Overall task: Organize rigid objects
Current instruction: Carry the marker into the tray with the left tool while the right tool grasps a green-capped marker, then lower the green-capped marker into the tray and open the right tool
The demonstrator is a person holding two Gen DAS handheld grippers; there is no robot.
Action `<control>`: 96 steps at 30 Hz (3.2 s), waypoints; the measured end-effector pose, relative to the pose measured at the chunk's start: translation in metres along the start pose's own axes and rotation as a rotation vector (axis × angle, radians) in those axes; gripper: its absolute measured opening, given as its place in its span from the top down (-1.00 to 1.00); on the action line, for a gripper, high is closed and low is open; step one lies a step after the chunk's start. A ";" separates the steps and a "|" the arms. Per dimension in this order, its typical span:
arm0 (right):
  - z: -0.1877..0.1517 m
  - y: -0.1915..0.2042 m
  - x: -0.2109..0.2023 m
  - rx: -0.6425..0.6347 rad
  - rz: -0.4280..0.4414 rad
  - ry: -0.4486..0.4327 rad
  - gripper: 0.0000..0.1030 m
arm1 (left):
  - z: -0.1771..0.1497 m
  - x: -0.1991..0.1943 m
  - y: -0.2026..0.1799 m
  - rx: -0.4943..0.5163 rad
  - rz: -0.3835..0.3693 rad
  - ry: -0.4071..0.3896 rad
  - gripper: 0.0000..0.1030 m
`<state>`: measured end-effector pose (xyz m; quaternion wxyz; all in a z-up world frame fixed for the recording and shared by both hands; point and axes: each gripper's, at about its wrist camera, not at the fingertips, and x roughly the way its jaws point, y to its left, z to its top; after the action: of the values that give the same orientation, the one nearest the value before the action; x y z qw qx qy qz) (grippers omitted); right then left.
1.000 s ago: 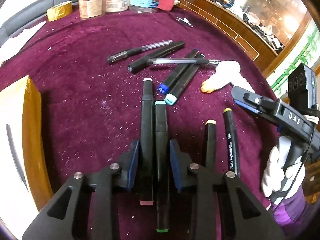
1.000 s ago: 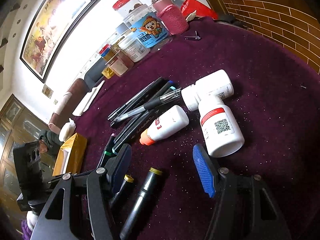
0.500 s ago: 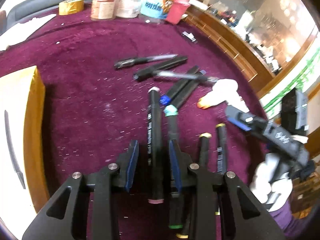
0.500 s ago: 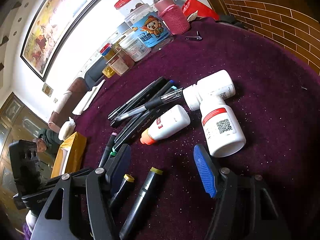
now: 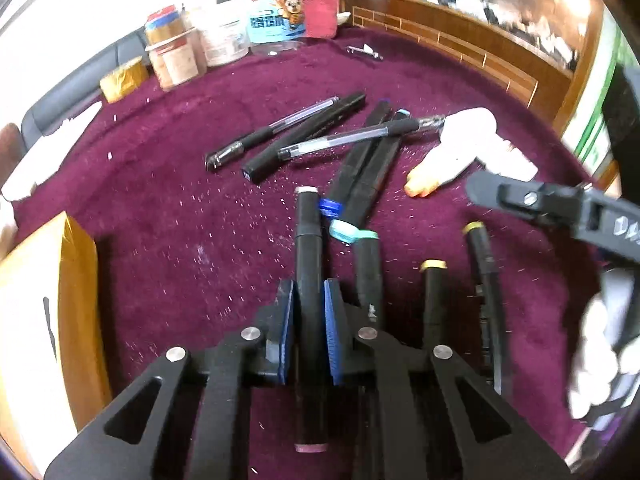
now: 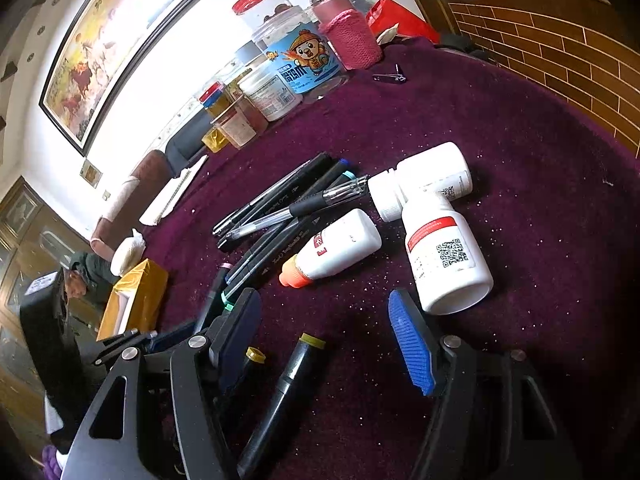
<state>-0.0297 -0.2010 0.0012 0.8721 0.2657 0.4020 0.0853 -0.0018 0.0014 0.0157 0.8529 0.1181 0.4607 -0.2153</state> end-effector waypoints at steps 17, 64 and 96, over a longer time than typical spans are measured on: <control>-0.025 0.109 0.031 -0.231 0.025 0.192 -0.18 | -0.062 -0.110 0.072 -0.354 -0.279 -0.272 0.77; -0.055 0.295 0.131 -0.308 0.227 0.455 0.74 | -0.088 -0.075 0.236 -0.664 0.036 -0.145 0.77; -0.053 0.218 -0.116 -0.555 -0.382 -0.335 -0.41 | -0.080 -0.149 0.067 -0.448 0.107 -0.311 -0.27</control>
<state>-0.1322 -0.0380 0.1646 0.9647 -0.0504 0.2577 -0.0180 -0.1008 0.1306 0.0966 0.9284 -0.0839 0.3534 -0.0784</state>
